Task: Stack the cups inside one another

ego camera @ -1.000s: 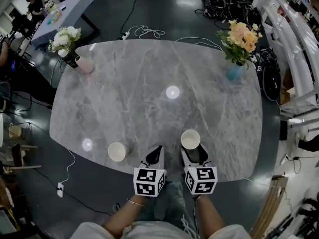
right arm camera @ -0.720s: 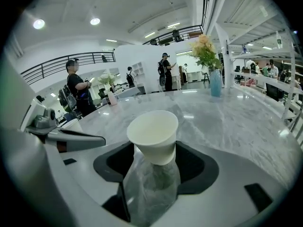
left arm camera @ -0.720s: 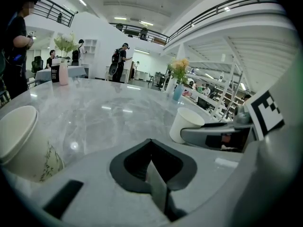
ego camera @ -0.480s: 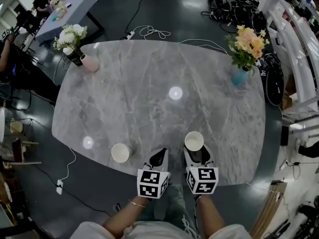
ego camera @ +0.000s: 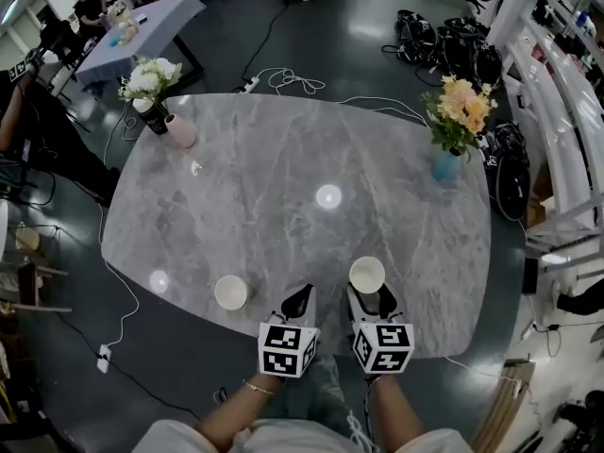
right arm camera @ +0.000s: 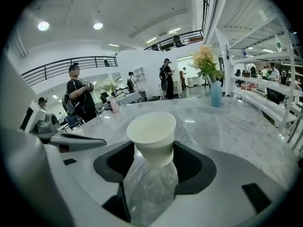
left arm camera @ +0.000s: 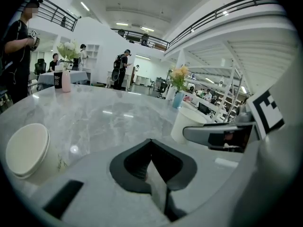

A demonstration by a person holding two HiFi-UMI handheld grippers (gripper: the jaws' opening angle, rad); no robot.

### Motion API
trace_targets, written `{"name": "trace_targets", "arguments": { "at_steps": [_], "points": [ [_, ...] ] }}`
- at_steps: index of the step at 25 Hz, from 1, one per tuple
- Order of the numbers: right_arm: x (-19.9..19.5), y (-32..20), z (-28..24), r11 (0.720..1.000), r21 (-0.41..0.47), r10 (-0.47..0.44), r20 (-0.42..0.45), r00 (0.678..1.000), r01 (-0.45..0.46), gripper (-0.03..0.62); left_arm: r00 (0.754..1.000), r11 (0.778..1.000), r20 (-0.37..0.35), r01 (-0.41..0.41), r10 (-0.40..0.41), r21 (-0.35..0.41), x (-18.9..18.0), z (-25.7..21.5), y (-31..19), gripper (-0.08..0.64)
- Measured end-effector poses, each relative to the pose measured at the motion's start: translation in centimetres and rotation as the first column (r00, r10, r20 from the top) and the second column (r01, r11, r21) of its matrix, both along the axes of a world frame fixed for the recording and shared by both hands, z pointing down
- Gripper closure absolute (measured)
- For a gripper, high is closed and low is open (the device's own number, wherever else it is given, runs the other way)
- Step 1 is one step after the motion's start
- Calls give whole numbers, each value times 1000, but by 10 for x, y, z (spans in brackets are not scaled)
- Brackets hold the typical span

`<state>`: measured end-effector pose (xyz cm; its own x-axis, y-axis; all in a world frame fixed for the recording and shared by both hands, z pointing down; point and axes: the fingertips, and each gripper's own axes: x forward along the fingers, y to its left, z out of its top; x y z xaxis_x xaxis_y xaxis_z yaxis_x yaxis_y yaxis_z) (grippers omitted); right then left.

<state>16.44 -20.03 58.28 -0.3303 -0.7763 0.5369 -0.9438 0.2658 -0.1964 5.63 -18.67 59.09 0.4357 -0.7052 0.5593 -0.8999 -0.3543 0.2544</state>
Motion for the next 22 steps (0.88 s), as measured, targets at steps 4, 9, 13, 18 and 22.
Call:
{"name": "trace_targets", "arguments": {
  "at_steps": [4,9,13,18,22],
  "points": [
    [-1,3,-13,1000,15,-10,-1,1000,10,360,1000,1000,-6,20,-20,17,-4,-11,1,565],
    [-7,3,-28,999,37,-37,-4,999,37,360,998,998,-11,64,-64,27,-14,-19,-2,565],
    [-15,4,-40,996,56,-68,-3,998,68,360,994,993,-25,110,-109,47,-24,-29,-4,565],
    [-31,6,-50,992,65,-113,9,994,112,360,986,984,-34,164,-162,72,-39,-44,-2,565],
    [-49,7,-60,982,84,-168,17,986,166,360,976,972,-38,215,-212,95,-54,-55,6,565]
  ]
}}
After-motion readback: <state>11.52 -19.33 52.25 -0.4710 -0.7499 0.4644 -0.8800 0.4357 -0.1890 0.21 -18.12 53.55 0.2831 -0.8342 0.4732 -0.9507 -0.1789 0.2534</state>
